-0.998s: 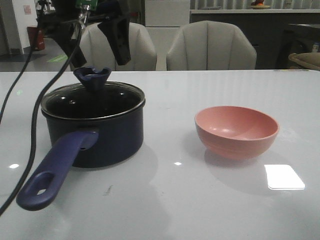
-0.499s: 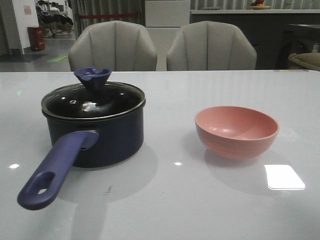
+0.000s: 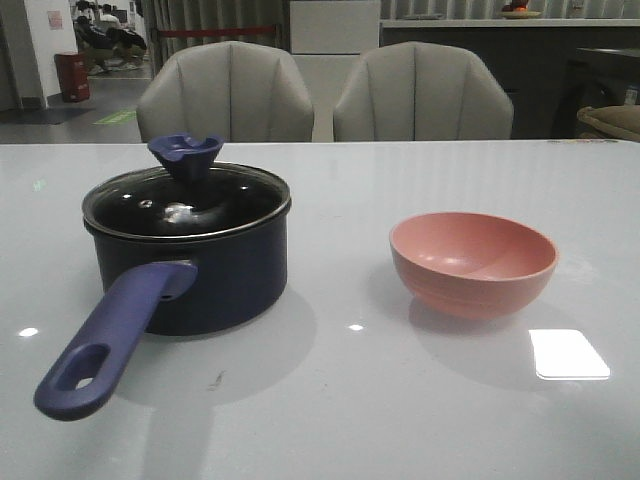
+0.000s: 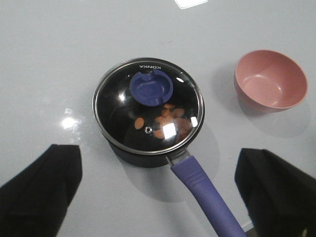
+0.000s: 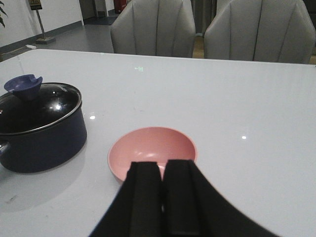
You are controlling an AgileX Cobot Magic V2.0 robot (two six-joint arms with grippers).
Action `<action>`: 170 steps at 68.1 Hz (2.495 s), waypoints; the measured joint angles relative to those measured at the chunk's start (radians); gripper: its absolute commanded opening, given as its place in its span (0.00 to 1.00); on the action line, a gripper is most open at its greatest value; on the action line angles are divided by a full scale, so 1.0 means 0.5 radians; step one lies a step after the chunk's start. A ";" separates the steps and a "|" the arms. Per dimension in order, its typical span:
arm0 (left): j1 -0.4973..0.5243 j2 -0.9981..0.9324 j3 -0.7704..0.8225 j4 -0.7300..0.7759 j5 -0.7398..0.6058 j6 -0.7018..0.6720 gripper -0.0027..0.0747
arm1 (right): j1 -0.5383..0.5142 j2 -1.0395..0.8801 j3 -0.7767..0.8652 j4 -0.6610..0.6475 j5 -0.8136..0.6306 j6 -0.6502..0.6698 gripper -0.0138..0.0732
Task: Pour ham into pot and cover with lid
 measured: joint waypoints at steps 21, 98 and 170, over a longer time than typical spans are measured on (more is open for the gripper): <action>0.000 -0.899 0.862 -0.052 -0.537 0.000 0.88 | 0.000 0.000 0.000 0.000 0.000 0.000 0.32; 0.021 -1.603 1.482 -0.002 -0.779 -0.005 0.20 | 0.000 0.000 0.000 0.000 0.000 0.000 0.32; 0.583 -1.923 2.202 0.125 -1.665 -0.038 0.20 | 0.000 0.000 0.000 0.000 0.000 0.000 0.32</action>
